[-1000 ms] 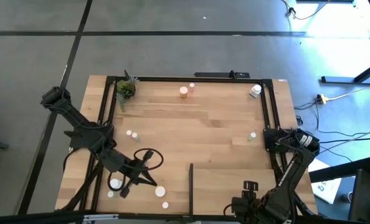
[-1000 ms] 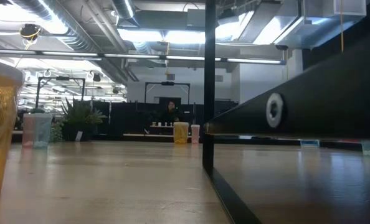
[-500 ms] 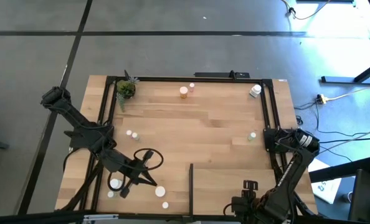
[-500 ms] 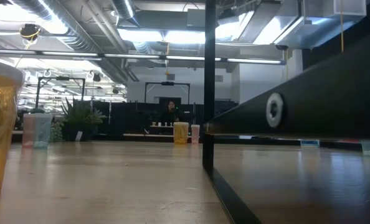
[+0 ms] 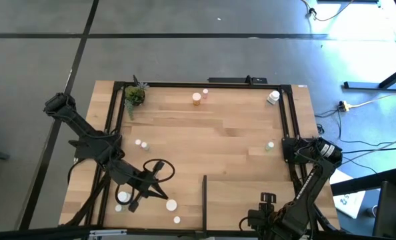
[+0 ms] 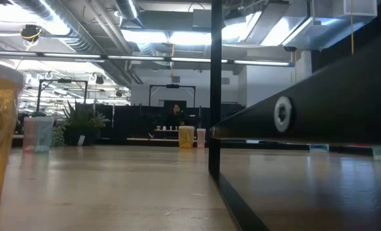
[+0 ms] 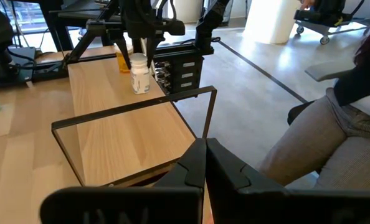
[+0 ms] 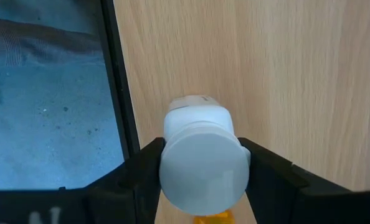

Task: Pick and place medicine bottles onto shelf by color
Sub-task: Put the middle white pill bottle on the shelf, then put the top left blue pill bottle on the shelf

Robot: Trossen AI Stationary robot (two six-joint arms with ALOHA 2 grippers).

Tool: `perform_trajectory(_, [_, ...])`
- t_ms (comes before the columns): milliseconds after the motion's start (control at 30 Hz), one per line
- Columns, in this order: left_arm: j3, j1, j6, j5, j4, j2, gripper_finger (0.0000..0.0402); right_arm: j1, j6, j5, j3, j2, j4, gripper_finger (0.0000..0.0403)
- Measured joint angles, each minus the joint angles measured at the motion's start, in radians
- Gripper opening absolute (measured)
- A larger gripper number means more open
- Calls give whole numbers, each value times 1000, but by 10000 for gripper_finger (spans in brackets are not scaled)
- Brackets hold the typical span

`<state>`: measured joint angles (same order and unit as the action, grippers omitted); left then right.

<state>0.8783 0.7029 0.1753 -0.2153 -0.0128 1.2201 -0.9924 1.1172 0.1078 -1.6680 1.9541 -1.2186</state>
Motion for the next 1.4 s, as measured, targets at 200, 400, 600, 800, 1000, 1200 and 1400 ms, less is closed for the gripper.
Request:
perform_trajectory(200, [0,0,-1,0,0,0,0,2,0,-4,1,0,-1,202])
perform_trajectory(400, [0,0,-2,0,0,0,0,2,-1,-8,5,6,-2,237])
perform_trajectory(600, [0,0,-2,0,1,0,0,16,-2,-7,4,3,-7,249])
perform_trajectory(800, [0,0,-2,0,1,0,0,23,-3,-8,3,2,-22,250])
perform_trajectory(1000, [0,0,-2,0,2,0,0,22,-1,-23,-30,0,-54,250])
perform_trajectory(1200, [0,0,-2,0,4,0,0,22,-2,-23,-96,-2,-82,250])
perform_trajectory(1400, [0,0,-2,0,6,0,0,22,-3,-9,-167,-2,-173,250])
